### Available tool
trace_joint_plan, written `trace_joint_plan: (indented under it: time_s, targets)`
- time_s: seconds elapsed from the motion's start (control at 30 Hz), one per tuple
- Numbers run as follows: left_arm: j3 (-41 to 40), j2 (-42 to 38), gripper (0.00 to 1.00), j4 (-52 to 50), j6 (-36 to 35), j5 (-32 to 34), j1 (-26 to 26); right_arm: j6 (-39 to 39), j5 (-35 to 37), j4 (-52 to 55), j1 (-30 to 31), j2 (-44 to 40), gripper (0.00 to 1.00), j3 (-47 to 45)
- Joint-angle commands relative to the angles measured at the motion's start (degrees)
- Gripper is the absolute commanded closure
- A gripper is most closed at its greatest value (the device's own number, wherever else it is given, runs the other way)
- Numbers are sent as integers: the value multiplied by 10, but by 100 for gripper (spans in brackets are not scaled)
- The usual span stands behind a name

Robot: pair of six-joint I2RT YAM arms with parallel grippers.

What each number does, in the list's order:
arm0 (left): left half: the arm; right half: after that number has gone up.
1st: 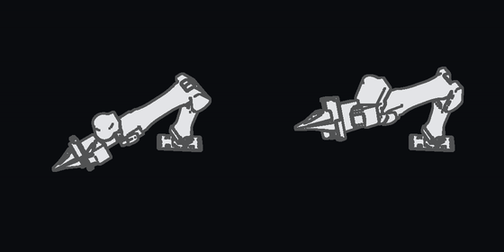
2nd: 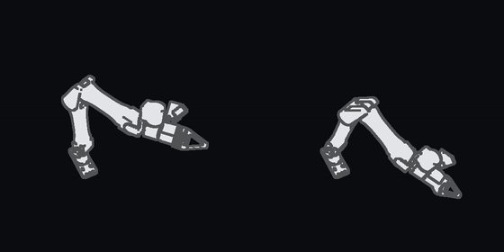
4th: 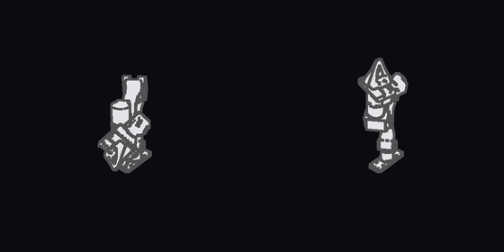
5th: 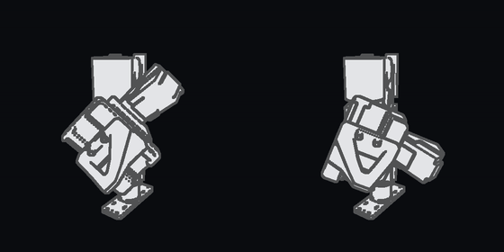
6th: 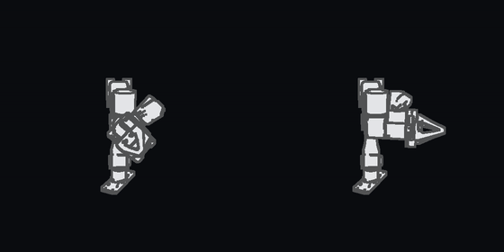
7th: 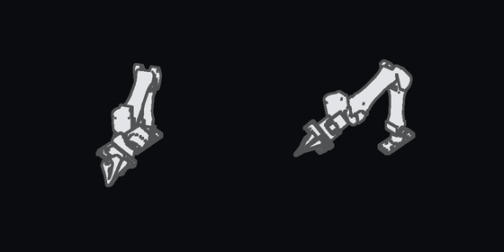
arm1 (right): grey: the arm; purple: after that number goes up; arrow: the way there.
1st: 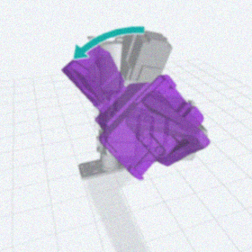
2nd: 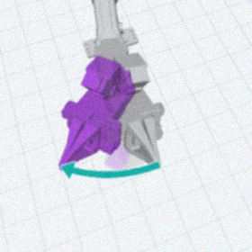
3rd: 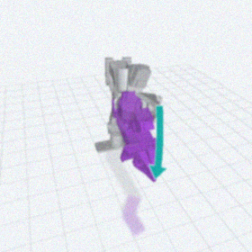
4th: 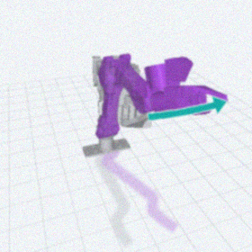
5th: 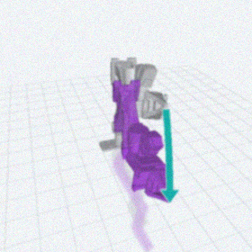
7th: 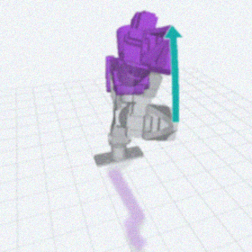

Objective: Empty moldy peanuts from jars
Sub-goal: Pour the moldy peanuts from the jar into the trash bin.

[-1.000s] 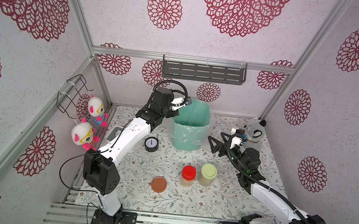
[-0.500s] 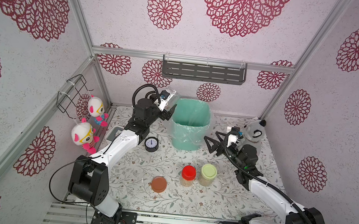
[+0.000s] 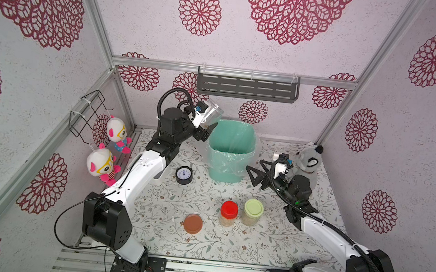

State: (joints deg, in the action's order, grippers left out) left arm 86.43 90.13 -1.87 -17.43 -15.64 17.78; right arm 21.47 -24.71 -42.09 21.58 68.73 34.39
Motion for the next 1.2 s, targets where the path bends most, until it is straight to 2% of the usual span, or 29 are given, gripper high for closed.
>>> trace_joint_plan:
  time_s: [0.0,0.23,0.4,0.5,0.67,0.83,0.87,1.0,1.17]
  targets:
    - [74,-23,100,-143,-115,11,0,-14,-6,-11,2,-8,1,22]
    - [218,15,100,-366,-267,53,28,-16,-5,-15,2,-10,1,16]
    - [369,91,100,-552,-362,105,57,-23,-2,-14,2,-18,1,9]
    - [455,141,100,-624,-400,150,73,-27,1,-13,2,-20,1,6]
    - [534,202,100,-666,-478,228,103,-25,-1,-20,2,-21,1,0]
    - [540,218,100,-642,-563,268,132,-29,1,-25,2,-23,1,-7]
    - [543,242,100,-634,-578,280,137,-30,2,-25,2,-21,1,-8]
    - [518,256,100,-600,-640,336,158,-29,2,-33,2,-18,1,-12]
    - [497,263,100,-576,-680,378,169,-31,2,-39,2,-18,1,-17]
